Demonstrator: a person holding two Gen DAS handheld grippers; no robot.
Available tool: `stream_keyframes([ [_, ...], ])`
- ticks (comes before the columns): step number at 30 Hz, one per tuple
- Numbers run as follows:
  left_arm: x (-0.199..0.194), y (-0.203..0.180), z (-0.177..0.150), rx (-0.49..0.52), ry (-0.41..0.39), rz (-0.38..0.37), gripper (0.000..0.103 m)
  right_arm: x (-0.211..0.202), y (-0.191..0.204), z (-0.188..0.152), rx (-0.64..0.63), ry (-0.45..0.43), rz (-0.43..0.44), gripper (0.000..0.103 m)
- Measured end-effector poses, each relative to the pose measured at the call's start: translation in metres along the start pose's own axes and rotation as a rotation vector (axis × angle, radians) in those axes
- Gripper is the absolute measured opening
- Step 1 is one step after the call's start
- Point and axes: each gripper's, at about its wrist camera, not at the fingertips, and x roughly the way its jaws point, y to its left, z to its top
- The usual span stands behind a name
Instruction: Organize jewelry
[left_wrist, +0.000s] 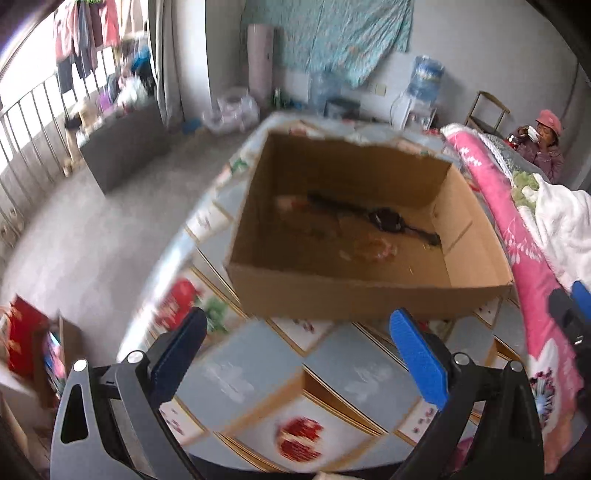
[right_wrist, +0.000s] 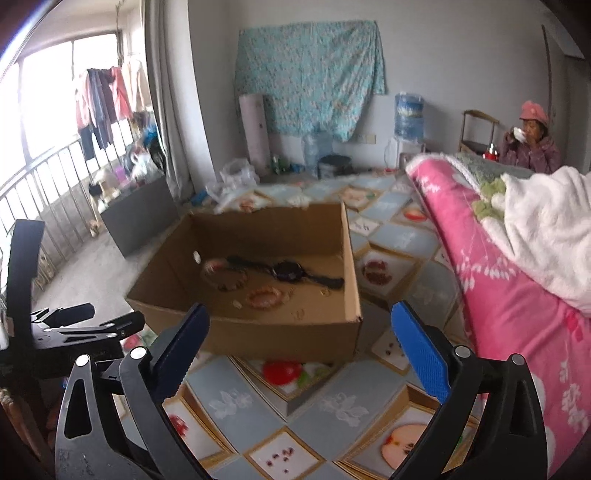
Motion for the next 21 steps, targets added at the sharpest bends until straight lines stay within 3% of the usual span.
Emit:
stream_keyframes([
  [4, 0.016, -0.011, -0.004, 0.032, 0.058, 0.047, 0.097, 0.029, 0.000, -0.006, 0.002, 0.118, 0.029, 0.095],
  [9, 0.026, -0.011, 0.000, 0.038, 0.076, 0.063, 0.097, 0.058, 0.001, -0.005, 0.047, 0.222, 0.080, 0.095],
  [21, 0.036, -0.008, 0.008, 0.044, 0.085, 0.063, 0.097, 0.068, 0.012, 0.004, 0.045, 0.239, 0.100, 0.095],
])
